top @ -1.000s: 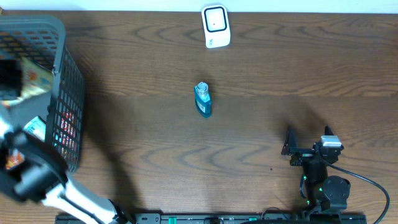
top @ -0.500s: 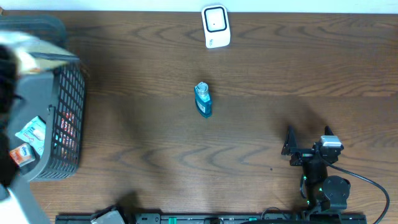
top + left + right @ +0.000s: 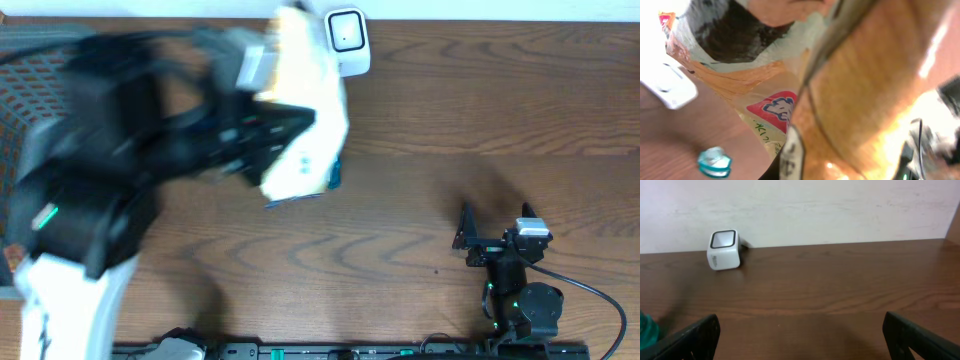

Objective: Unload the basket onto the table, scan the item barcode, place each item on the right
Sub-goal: 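Carry the yellow snack bag to the scanner and hold it under it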

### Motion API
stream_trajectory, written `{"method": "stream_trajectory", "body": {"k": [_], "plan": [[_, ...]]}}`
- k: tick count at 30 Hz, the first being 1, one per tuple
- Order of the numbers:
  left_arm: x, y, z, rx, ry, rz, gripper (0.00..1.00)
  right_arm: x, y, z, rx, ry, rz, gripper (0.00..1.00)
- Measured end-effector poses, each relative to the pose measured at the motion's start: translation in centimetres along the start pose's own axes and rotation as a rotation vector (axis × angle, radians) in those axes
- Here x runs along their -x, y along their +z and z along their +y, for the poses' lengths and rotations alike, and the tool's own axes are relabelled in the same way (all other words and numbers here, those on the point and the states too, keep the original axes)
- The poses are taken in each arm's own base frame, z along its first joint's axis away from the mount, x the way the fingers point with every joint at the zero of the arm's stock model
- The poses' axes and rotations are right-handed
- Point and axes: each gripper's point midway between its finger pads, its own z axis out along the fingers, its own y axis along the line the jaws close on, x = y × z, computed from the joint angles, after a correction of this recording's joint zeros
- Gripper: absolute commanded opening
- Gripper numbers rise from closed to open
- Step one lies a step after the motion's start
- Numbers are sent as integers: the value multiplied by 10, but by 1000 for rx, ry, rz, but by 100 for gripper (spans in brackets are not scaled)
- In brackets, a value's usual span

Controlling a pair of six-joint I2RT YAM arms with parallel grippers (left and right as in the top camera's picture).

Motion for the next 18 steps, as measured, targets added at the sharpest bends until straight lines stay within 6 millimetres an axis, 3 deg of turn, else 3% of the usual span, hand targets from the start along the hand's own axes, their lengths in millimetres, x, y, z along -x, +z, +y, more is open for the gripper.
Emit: {"method": "stream_trajectory", "body": {"k": [3,7,11,18], "plan": [[-21,55,16,-58,-28,132,8,0,0,0,0,0,0,99],[-55,112,32,-104,-81,280,8,0,0,0,0,0,0,99],[-74,150,34,-145,-78,346,8,0,0,0,0,0,0,99],[-92,196,33,-195,-52,384,7,0,0,0,0,0,0,99]]}}
